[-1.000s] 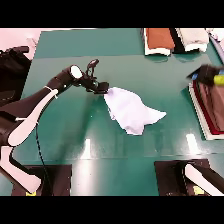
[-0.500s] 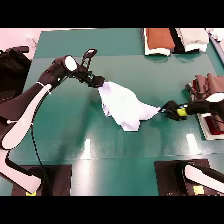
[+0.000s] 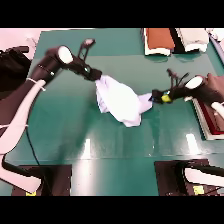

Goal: Fold the shirts.

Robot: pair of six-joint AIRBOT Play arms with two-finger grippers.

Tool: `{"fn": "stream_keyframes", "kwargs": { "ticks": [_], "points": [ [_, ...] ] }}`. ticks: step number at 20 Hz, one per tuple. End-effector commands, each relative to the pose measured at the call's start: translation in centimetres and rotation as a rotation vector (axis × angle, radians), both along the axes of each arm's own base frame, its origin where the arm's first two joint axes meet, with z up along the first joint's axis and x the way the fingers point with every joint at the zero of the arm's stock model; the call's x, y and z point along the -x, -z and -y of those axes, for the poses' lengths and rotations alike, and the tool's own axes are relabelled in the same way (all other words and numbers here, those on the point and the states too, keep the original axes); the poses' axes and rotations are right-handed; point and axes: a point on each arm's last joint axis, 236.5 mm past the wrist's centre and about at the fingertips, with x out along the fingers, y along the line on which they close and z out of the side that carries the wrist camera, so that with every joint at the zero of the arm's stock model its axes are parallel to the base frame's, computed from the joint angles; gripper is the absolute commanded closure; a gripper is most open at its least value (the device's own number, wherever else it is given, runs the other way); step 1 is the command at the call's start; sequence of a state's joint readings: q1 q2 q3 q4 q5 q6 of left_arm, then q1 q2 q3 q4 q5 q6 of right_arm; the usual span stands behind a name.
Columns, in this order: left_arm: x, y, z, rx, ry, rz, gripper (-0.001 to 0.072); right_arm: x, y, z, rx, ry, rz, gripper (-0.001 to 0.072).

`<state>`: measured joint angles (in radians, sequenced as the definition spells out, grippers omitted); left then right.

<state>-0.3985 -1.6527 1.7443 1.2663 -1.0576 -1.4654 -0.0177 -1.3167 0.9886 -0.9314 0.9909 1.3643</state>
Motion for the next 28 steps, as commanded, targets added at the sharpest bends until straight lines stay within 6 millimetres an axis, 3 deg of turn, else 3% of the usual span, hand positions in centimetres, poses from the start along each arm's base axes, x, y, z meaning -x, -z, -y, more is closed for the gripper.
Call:
{"fn": "stream_keyframes", "kwargs": {
  "ticks": [1, 3, 5, 7, 10, 11, 13, 15, 18, 19, 21, 22, 23, 26, 28],
  "points": [
    [-0.3, -12.5, -3.6, -0.059, -0.034, 0.297, 0.0682, -1.9, -12.9, 2.7, 0.094, -0.035, 0.279, 0.0693],
    [2.5, -21.1, -5.1, -0.003, -0.053, 0.46, 0.0682, -0.7, -22.5, 4.1, 0.122, -0.017, 0.474, 0.0693],
    [6.3, -26.7, -6.2, 0.044, -0.052, 0.562, 0.0683, 2.0, -30.0, 4.5, 0.157, -0.022, 0.624, 0.0694],
    [9.7, -29.5, -6.3, 0.054, -0.012, 0.617, 0.0683, 4.3, -34.8, 4.4, 0.175, -0.012, 0.73, 0.0694],
    [12.2, -29.3, -4.3, 0.051, 0.065, 0.601, 0.0683, 6.5, -37.9, 3.8, 0.164, -0.009, 0.768, 0.0694],
    [12.6, -28.2, -3.3, 0.037, 0.098, 0.569, 0.0683, 6.8, -38.0, 3.5, 0.161, -0.018, 0.766, 0.0694],
    [13.0, -24.2, -0.9, -0.017, 0.174, 0.456, 0.0683, 6.8, -36.4, 2.8, 0.145, -0.041, 0.72, 0.0694],
    [13.5, -18.1, 1.2, -0.11, 0.273, 0.327, 0.0683, 6.7, -32.1, 2.4, 0.143, -0.074, 0.599, 0.0694],
    [15.2, -8.0, 3.1, -0.202, 0.356, 0.137, 0.0682, 6.4, -24.9, 4.2, 0.23, -0.065, 0.421, 0.0694],
    [15.8, -5.0, 3.2, -0.217, 0.369, 0.082, 0.0681, 6.2, -23.3, 4.7, 0.24, -0.053, 0.389, 0.0694],
    [17.5, -0.9, 3.4, -0.197, 0.365, -0.029, 0.066, 6.1, -21.2, 5.4, 0.234, -0.031, 0.343, 0.0694],
    [17.8, 0.0, 3.1, -0.208, 0.367, -0.05, 0.0383, 6.1, -20.5, 5.5, 0.231, -0.028, 0.326, 0.0694],
    [17.5, 0.1, 2.6, -0.219, 0.344, -0.053, 0.0172, 6.2, -20.0, 5.4, 0.226, -0.029, 0.315, 0.0694],
    [13.8, -2.5, -1.3, -0.178, 0.159, -0.01, 0.016, 6.1, -19.8, 5.3, 0.223, -0.028, 0.314, 0.0694],
    [10.9, -4.6, -6.1, -0.129, -0.019, 0.013, 0.0159, 6.1, -19.8, 5.3, 0.223, -0.028, 0.315, 0.0694]
  ]
}}
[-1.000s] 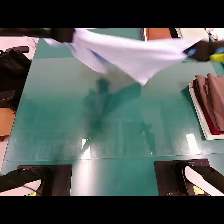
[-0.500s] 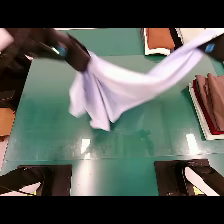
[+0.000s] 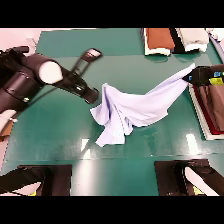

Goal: Fold the shirts.

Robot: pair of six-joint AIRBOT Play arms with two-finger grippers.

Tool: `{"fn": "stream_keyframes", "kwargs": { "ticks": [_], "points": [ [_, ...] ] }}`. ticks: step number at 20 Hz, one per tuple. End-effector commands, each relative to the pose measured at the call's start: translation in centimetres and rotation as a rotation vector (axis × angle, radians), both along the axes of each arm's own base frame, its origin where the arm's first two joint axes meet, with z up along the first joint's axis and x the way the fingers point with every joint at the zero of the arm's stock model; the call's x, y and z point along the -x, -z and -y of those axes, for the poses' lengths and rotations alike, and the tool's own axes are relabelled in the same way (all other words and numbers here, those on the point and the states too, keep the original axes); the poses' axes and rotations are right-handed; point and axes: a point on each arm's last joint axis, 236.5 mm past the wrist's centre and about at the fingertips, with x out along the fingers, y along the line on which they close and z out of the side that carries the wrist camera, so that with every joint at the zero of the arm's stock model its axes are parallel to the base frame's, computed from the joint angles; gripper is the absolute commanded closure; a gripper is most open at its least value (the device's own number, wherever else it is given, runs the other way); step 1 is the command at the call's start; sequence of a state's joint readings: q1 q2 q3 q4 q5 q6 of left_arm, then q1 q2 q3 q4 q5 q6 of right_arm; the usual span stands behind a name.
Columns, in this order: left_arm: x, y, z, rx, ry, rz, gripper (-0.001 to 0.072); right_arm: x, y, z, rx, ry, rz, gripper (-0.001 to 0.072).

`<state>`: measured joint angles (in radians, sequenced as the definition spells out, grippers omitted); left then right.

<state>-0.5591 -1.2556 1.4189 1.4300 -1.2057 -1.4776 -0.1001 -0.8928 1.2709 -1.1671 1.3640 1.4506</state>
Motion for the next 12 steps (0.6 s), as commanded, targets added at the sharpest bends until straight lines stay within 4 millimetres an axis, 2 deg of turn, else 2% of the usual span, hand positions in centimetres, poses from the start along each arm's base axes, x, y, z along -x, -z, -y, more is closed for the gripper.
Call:
{"fn": "stream_keyframes", "kwargs": {
  "ticks": [1, 2, 3, 5, 9, 12],
  "points": [
    [-3.4, -1.7, -6.8, 0.066, -0.262, 0.011, 0.0159, -0.1, 0.5, 0.1, 0.001, 0.006, -0.006, 0.0694],
    [-3.9, -1.2, -8.7, 0.072, -0.319, -0.017, 0.0159, -0.2, 0.4, 0.1, 0.0, 0.008, 0.0, 0.0694],
    [-3.8, -0.3, -9.6, 0.085, -0.349, -0.053, 0.0159, -0.4, 0.3, 0.2, 0.0, 0.011, 0.007, 0.0694],
    [-2.9, 2.9, -9.7, 0.115, -0.378, -0.142, 0.0159, -0.6, 0.2, 0.2, -0.001, 0.015, 0.018, 0.0694],
    [-0.3, 10.2, -6.9, 0.265, -0.453, -0.311, 0.0159, -0.7, 0.1, 0.2, -0.001, 0.016, 0.026, 0.0694],
    [1.1, 13.2, -4.9, 0.423, -0.562, -0.422, 0.0159, -0.7, 0.1, 0.2, -0.001, 0.017, 0.026, 0.0694]
  ]
}}
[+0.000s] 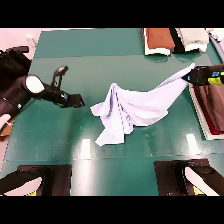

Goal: Fold the shirts.

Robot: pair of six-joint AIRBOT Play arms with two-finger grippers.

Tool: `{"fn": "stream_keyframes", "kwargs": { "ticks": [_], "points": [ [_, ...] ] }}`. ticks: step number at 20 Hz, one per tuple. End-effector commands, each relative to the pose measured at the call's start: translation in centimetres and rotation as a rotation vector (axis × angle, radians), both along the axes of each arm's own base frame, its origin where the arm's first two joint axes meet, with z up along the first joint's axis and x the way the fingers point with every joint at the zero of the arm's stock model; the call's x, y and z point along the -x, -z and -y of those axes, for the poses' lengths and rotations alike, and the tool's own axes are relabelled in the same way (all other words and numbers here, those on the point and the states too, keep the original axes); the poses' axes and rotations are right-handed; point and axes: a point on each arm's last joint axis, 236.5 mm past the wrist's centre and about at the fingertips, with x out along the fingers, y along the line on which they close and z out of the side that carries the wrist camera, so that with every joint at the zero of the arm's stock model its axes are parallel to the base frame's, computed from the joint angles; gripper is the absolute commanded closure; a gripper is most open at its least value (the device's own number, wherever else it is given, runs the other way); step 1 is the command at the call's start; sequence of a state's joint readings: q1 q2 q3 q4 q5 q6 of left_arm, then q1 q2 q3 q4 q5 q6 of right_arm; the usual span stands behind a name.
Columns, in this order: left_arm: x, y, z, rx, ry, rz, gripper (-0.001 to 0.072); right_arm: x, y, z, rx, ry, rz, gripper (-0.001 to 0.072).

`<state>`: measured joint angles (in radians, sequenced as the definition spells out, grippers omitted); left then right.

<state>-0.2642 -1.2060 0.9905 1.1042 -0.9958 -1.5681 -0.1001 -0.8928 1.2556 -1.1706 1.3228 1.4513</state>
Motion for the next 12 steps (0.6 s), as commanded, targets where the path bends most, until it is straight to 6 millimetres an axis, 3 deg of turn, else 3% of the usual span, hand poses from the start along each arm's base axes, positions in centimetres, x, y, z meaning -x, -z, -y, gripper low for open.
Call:
{"fn": "stream_keyframes", "kwargs": {
  "ticks": [1, 3, 7, 12],
  "points": [
    [1.4, 3.1, 2.3, 0.205, -0.163, -0.103, 0.0159, 0.0, 0.0, 0.0, 0.0, 0.0, 0.003, 0.0694],
    [2.3, 3.8, 3.3, 0.276, -0.191, -0.149, 0.0159, -0.1, -0.1, 0.0, -0.001, 0.0, 0.004, 0.0694],
    [1.9, 2.4, 5.4, 0.431, -0.227, -0.154, 0.0159, -0.1, -0.1, 0.0, -0.001, 0.001, 0.006, 0.0694],
    [3.7, 2.7, 8.7, 0.44, -0.165, -0.171, 0.016, -0.2, -0.2, 0.0, -0.001, 0.003, 0.011, 0.0694]
  ]
}}
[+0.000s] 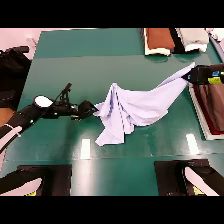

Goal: Fold the shirts.

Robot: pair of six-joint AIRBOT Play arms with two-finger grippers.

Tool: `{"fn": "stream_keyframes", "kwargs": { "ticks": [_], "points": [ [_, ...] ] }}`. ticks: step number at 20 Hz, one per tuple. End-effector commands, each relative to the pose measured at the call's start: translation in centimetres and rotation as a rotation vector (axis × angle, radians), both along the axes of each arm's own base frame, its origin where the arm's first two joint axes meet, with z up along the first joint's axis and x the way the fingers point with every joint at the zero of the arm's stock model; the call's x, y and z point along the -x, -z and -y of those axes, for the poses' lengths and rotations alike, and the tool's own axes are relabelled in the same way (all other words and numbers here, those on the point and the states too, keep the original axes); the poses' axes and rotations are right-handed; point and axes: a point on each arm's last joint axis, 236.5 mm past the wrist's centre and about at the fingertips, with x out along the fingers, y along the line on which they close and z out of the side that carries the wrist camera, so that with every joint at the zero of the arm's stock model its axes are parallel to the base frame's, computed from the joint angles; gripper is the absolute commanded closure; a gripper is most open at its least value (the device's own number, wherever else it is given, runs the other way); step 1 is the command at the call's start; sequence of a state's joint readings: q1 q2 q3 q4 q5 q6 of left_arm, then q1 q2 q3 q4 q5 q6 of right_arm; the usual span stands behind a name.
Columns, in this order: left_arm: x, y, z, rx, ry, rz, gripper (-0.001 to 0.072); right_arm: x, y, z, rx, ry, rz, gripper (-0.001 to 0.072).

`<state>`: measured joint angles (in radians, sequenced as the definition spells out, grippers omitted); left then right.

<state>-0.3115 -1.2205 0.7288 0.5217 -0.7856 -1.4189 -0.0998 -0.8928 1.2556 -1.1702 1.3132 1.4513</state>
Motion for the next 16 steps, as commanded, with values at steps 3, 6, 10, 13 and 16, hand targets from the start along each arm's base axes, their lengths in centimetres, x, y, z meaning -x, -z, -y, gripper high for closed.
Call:
{"fn": "stream_keyframes", "kwargs": {
  "ticks": [3, 6, 10, 13, 16],
  "points": [
    [1.8, 0.9, 3.1, 0.029, 0.045, -0.032, 0.0159, 0.0, 0.0, 0.0, -0.001, -0.001, 0.001, 0.0694],
    [0.6, 0.5, 3.0, 0.051, -0.019, -0.029, 0.016, 0.0, 0.0, 0.0, -0.001, -0.001, 0.001, 0.0694],
    [0.5, 0.5, 3.2, 0.063, -0.026, -0.033, 0.016, 0.0, 0.0, 0.0, -0.001, -0.001, 0.002, 0.0694],
    [1.6, 2.1, 4.5, 0.041, 0.007, -0.061, 0.016, 0.0, 0.0, 0.0, -0.001, -0.001, 0.002, 0.0694],
    [-0.8, 1.7, 4.0, 0.036, -0.084, -0.006, 0.0505, 0.0, -0.1, 0.0, 0.0, 0.0, 0.004, 0.0694]
  ]
}}
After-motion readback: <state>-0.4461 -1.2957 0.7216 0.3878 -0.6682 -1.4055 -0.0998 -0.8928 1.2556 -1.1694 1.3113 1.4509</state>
